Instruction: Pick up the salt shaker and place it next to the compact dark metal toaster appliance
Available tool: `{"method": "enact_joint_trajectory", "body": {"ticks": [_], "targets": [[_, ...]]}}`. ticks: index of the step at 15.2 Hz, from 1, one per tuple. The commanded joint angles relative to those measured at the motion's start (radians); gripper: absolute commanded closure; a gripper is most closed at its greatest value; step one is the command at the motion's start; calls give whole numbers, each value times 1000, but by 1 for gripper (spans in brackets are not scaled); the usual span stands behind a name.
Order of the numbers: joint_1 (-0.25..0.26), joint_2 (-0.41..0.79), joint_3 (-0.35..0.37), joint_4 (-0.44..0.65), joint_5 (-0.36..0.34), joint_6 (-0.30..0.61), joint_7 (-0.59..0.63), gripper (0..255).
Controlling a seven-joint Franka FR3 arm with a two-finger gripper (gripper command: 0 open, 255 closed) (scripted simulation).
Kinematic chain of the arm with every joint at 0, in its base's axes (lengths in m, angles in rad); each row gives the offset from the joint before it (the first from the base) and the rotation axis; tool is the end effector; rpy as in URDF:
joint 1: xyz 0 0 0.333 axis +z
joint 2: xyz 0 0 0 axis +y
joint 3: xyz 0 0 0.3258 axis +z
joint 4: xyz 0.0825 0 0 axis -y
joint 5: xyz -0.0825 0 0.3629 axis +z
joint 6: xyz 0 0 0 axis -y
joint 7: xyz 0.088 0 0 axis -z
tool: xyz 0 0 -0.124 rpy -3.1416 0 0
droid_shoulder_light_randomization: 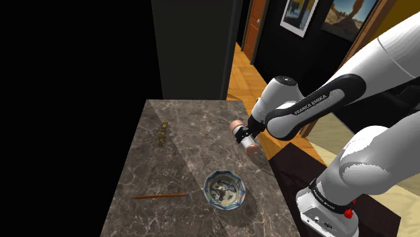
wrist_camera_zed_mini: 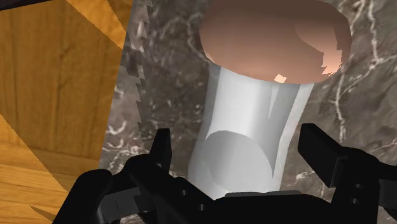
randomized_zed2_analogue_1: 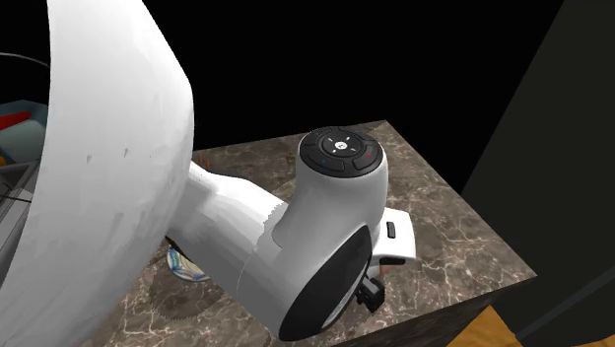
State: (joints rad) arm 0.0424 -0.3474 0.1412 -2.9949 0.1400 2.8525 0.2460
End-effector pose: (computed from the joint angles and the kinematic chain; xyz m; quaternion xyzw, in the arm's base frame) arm 0.3189 0.0471 0.2827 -0.9900 0.0973 -0.0992 0.0241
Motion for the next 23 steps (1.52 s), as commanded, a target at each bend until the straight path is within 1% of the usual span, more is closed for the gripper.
{"method": "enact_joint_trajectory", "body": {"ticks": [1, 7, 8, 17, 23], "targets": [[0, 12, 1, 0, 0, 13, 0, 0], [0, 12, 1, 0, 0, 13, 0, 0], [0, 12, 1, 0, 0, 13, 0, 255], [0, 12, 1, 0, 0, 13, 0, 255], [-1, -110, -3, 16, -5, -125, 3, 255]]}}
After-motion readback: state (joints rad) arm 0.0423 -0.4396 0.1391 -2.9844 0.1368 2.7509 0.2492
